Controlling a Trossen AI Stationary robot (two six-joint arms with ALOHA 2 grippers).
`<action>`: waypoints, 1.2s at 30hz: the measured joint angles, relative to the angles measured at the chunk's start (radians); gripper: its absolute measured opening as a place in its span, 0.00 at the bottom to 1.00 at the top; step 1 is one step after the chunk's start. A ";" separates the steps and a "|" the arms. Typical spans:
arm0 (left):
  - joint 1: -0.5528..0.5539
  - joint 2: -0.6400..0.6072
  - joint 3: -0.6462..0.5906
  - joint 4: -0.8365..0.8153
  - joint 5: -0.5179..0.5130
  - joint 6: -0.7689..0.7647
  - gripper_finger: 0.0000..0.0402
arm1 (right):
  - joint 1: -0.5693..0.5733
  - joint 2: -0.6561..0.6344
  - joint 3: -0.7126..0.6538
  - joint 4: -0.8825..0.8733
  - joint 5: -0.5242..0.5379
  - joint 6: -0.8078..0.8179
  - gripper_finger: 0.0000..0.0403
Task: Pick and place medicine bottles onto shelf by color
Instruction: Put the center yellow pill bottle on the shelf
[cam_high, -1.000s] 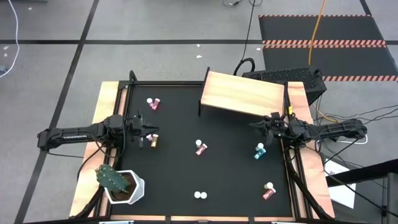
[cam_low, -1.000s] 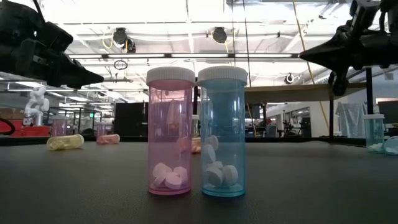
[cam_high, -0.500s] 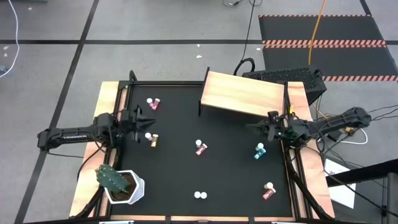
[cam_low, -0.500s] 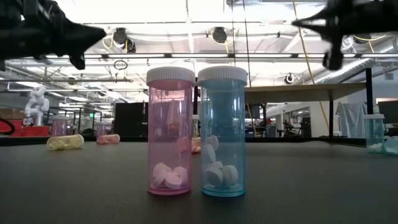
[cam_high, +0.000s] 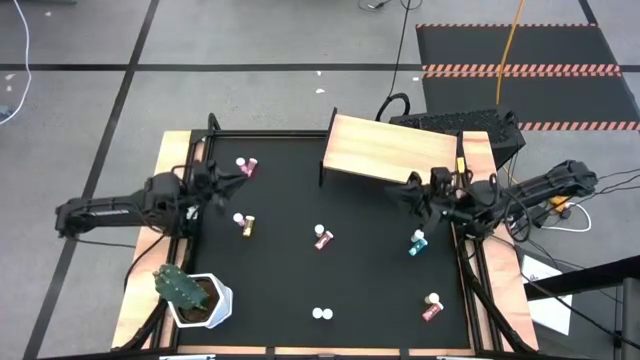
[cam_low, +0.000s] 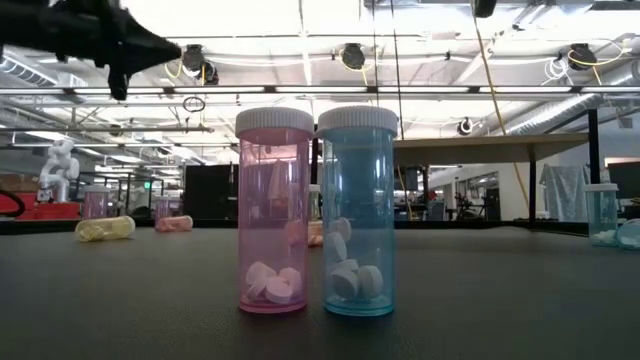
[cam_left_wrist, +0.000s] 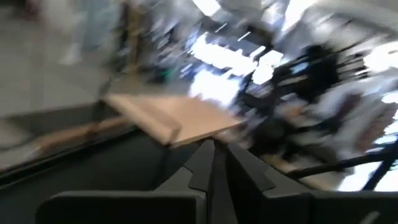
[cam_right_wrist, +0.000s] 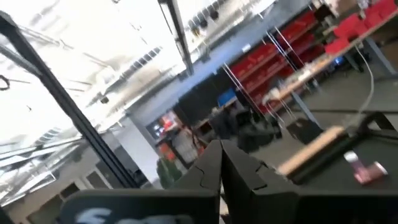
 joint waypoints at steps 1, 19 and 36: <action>0.008 0.039 0.051 -0.082 -0.027 -0.031 0.10 | 0.001 -0.009 0.000 -0.028 -0.002 0.000 0.00; -0.165 0.868 0.338 0.145 0.106 0.057 0.43 | 0.005 -0.197 0.076 -0.812 -0.072 0.033 0.00; -0.214 1.259 0.338 0.412 0.135 0.231 0.60 | 0.003 0.152 0.401 -1.054 -0.233 -0.105 0.31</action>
